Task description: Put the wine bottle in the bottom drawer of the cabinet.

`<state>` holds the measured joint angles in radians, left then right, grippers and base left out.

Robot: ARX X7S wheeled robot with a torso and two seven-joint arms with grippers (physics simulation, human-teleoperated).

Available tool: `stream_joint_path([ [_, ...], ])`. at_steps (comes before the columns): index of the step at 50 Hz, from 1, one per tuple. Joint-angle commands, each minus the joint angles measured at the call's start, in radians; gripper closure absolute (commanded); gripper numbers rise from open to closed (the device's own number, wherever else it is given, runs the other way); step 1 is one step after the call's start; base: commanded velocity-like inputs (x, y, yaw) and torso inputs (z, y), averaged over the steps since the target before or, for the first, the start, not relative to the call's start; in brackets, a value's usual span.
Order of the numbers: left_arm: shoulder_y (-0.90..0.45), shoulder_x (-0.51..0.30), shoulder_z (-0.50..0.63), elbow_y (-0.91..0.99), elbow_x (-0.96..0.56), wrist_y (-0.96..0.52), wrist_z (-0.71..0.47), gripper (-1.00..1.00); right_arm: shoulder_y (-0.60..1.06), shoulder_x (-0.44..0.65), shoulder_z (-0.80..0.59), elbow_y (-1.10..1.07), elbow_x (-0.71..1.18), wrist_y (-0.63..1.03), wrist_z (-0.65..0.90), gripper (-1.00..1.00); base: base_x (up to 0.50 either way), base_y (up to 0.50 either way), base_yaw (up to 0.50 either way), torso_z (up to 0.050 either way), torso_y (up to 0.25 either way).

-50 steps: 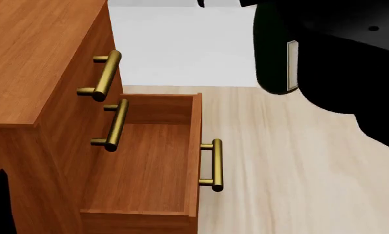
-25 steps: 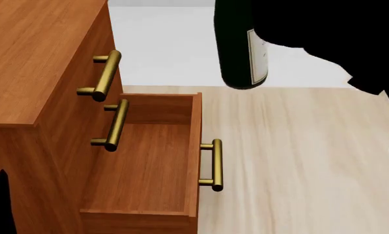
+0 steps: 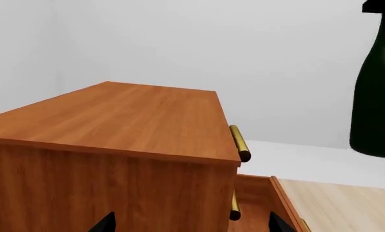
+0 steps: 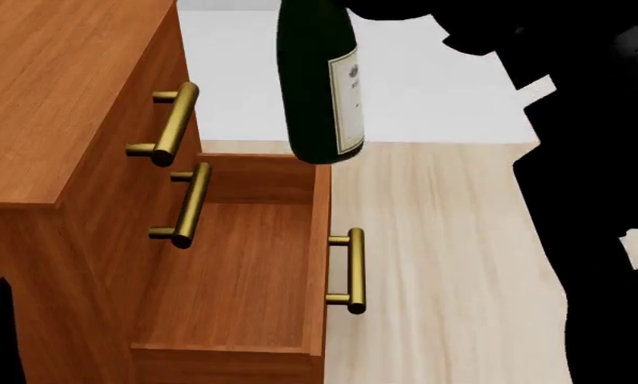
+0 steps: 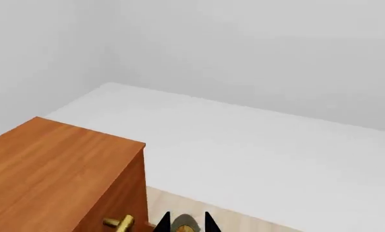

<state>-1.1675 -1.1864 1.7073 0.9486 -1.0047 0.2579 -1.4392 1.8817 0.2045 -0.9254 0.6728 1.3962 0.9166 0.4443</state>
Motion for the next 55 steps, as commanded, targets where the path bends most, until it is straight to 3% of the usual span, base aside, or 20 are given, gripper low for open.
stream_joint_path([
  [1, -0.003, -0.007, -0.008, -0.004, -0.011, -0.001, 0.009, -1.00, 0.060, -0.111, 0.001, 0.230, -0.033, -0.008, -0.103, 1.00, 0.00, 0.00, 0.00, 0.000, 0.000],
  [7, 0.003, -0.021, -0.010, -0.003, -0.001, 0.007, 0.009, -1.00, 0.132, -0.203, -0.040, 0.471, -0.058, -0.031, -0.241, 1.00, 0.00, 0.00, 0.00, 0.000, 0.002],
  [18, 0.023, -0.014, -0.008, -0.020, 0.007, 0.023, 0.018, -1.00, 0.150, -0.204, -0.406, 0.527, 0.362, -0.132, -0.220, 1.00, 0.00, 0.00, 0.00, 0.000, 0.000],
  [28, 0.027, -0.022, -0.013, -0.019, 0.010, 0.027, 0.022, -1.00, 0.164, -0.204, -0.665, 0.492, 0.608, -0.141, -0.154, 1.00, 0.00, 0.00, 0.00, 0.000, 0.001],
  [55, 0.048, -0.049, -0.021, -0.015, 0.034, 0.055, 0.041, -1.00, 0.137, -0.204, -0.738, 0.506, 0.827, -0.166, -0.093, 1.00, 0.00, 0.00, 0.00, 0.000, 0.001],
])
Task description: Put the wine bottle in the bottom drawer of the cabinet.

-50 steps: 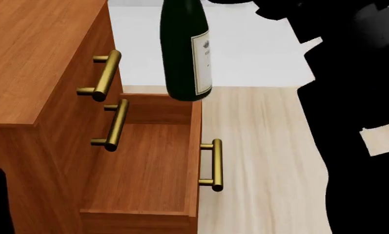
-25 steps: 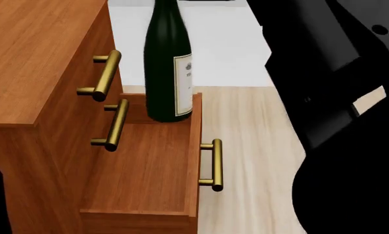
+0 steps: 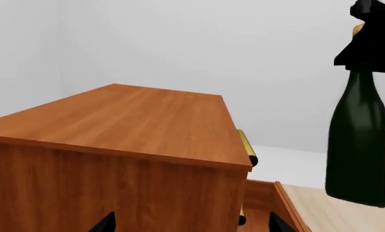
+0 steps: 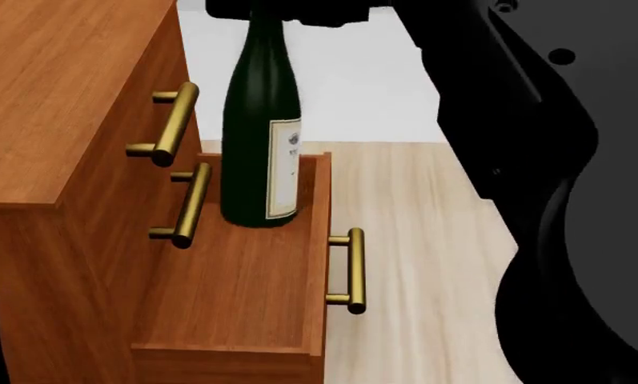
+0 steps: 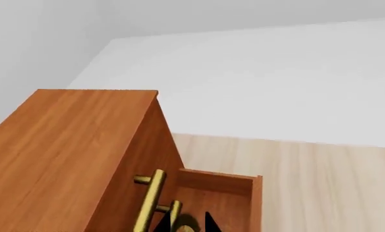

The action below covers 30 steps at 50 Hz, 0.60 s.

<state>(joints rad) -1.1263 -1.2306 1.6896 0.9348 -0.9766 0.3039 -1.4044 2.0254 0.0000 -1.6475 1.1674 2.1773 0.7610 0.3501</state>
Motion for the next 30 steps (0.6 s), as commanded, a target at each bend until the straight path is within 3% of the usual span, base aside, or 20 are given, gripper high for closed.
stream_joint_path([
  [1, 0.006, -0.004, -0.004, -0.001, 0.006, 0.007, 0.005, -1.00, -0.008, 0.000, -0.016, 0.009, 0.044, -0.010, 0.003, 1.00, 0.00, 0.00, 0.00, 0.000, 0.000],
  [24, 0.011, -0.010, -0.012, 0.006, 0.020, -0.007, -0.001, -1.00, -0.032, 0.000, 0.000, -0.043, 0.054, -0.028, 0.022, 1.00, 0.00, 0.00, 0.00, 0.000, 0.000],
  [30, 0.010, -0.004, -0.013, 0.009, 0.021, -0.020, -0.005, -1.00, -0.035, 0.000, 0.001, -0.050, 0.038, -0.020, 0.017, 1.00, 0.00, 0.00, 0.00, 0.000, -0.158],
])
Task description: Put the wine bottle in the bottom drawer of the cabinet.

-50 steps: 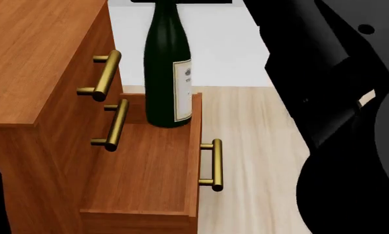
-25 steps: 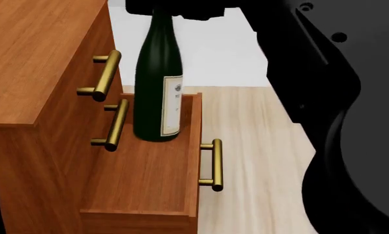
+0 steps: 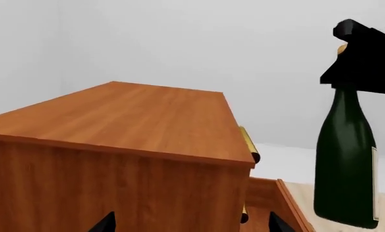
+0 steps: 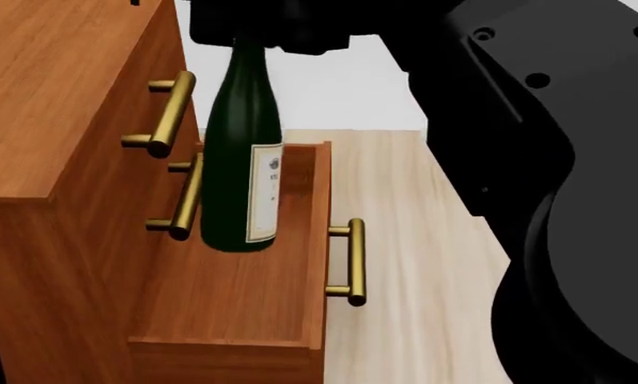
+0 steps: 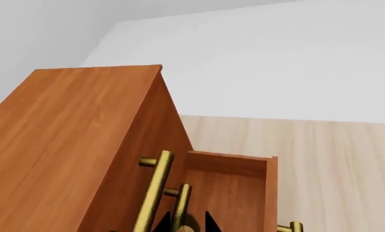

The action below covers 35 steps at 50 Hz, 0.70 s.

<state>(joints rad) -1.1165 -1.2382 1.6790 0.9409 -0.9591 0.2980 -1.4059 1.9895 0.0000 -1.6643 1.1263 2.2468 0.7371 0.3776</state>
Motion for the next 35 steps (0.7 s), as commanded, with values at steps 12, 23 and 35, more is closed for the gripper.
stream_joint_path([
  [12, 0.010, -0.009, -0.006, -0.008, 0.005, -0.004, -0.006, -1.00, -0.017, 0.000, 0.024, -0.023, -0.045, 0.010, -0.009, 1.00, 0.00, 0.00, 0.00, 0.000, -0.193],
  [23, 0.013, -0.010, -0.009, -0.002, 0.006, -0.006, -0.005, -1.00, -0.020, 0.000, 0.028, -0.037, -0.029, 0.008, -0.013, 1.00, 0.00, 0.00, 0.00, 0.000, -0.177],
  [35, 0.021, -0.008, -0.011, -0.004, 0.012, -0.004, -0.004, -1.00, -0.021, 0.000, 0.031, -0.056, -0.015, -0.003, -0.003, 1.00, 0.00, 0.00, 0.00, 0.000, -0.168],
])
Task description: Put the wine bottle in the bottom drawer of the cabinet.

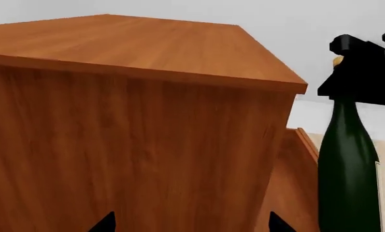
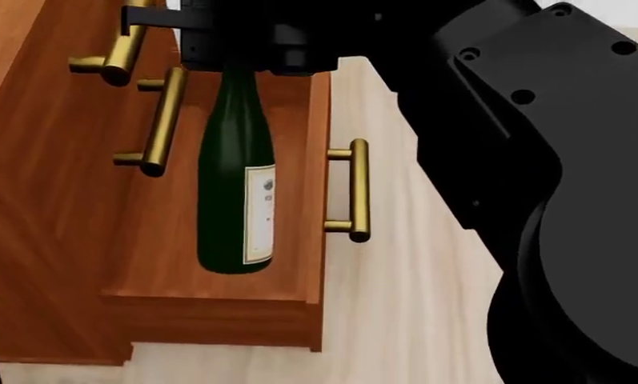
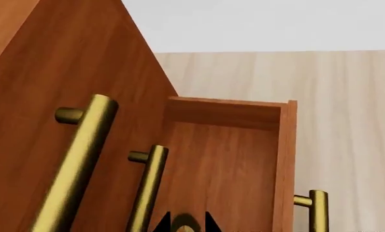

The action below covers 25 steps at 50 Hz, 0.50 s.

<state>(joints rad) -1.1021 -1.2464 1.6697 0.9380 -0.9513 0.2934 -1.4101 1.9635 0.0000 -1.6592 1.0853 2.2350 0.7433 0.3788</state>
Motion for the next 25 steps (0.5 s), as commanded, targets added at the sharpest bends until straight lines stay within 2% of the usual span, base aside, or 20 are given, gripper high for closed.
stream_joint_path([
  [1, 0.006, 0.000, -0.002, -0.001, 0.005, 0.000, 0.000, -1.00, 0.005, 0.000, 0.026, -0.016, -0.003, -0.009, -0.003, 1.00, 0.00, 0.00, 0.00, 0.000, -0.170],
  [25, 0.010, -0.013, -0.012, 0.002, -0.001, 0.004, 0.008, -1.00, 0.005, 0.000, 0.031, -0.056, 0.012, -0.016, 0.008, 1.00, 0.00, 0.00, 0.00, 0.000, -0.168],
])
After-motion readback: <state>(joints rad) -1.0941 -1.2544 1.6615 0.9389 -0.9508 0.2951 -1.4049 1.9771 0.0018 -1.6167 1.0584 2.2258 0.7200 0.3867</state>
